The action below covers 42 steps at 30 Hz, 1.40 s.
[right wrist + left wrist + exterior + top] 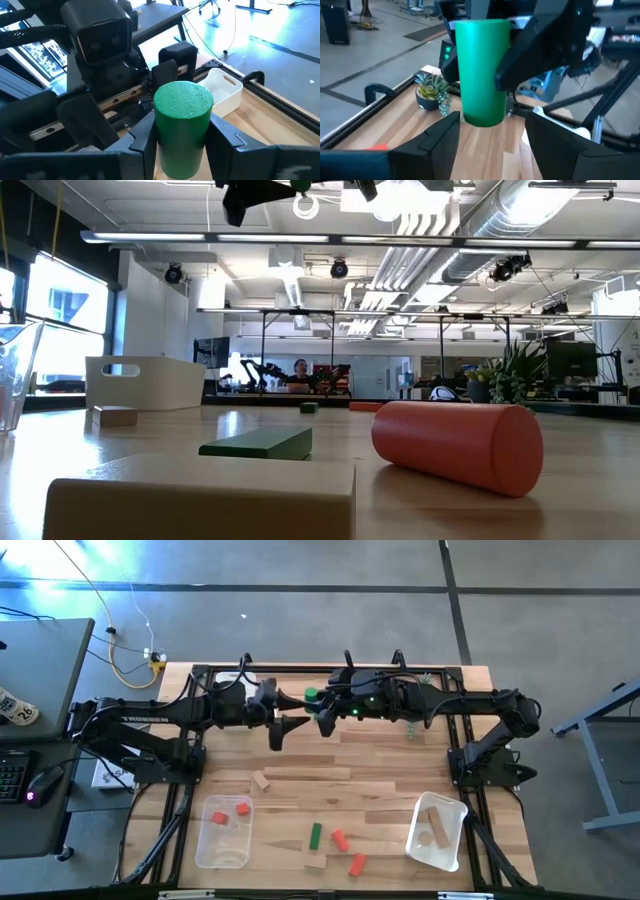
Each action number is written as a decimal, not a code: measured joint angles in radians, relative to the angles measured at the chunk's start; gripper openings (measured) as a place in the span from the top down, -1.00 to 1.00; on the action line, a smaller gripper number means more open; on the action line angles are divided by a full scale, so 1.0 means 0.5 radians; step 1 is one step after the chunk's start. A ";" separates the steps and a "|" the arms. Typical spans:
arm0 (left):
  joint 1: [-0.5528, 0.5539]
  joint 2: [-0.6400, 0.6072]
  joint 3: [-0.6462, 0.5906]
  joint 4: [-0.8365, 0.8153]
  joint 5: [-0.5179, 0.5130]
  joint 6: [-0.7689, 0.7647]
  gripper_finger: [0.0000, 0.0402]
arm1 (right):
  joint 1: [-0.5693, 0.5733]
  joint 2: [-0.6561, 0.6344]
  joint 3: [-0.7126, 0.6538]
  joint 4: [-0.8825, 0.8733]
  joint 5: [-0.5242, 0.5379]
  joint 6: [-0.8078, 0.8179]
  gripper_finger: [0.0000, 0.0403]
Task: Sort & place blocks by color
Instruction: Put the green block into the top white bin
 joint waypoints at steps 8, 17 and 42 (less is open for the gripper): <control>0.081 0.000 0.000 0.078 0.017 -0.182 -0.05 | 0.000 0.001 0.000 0.013 -0.010 0.046 0.48; 0.174 0.007 0.001 0.111 0.091 -0.182 -0.05 | -0.001 0.002 0.000 0.038 0.063 0.159 0.48; 0.202 0.182 0.001 0.362 0.270 0.007 0.29 | 0.000 0.003 0.000 0.039 0.084 0.327 0.48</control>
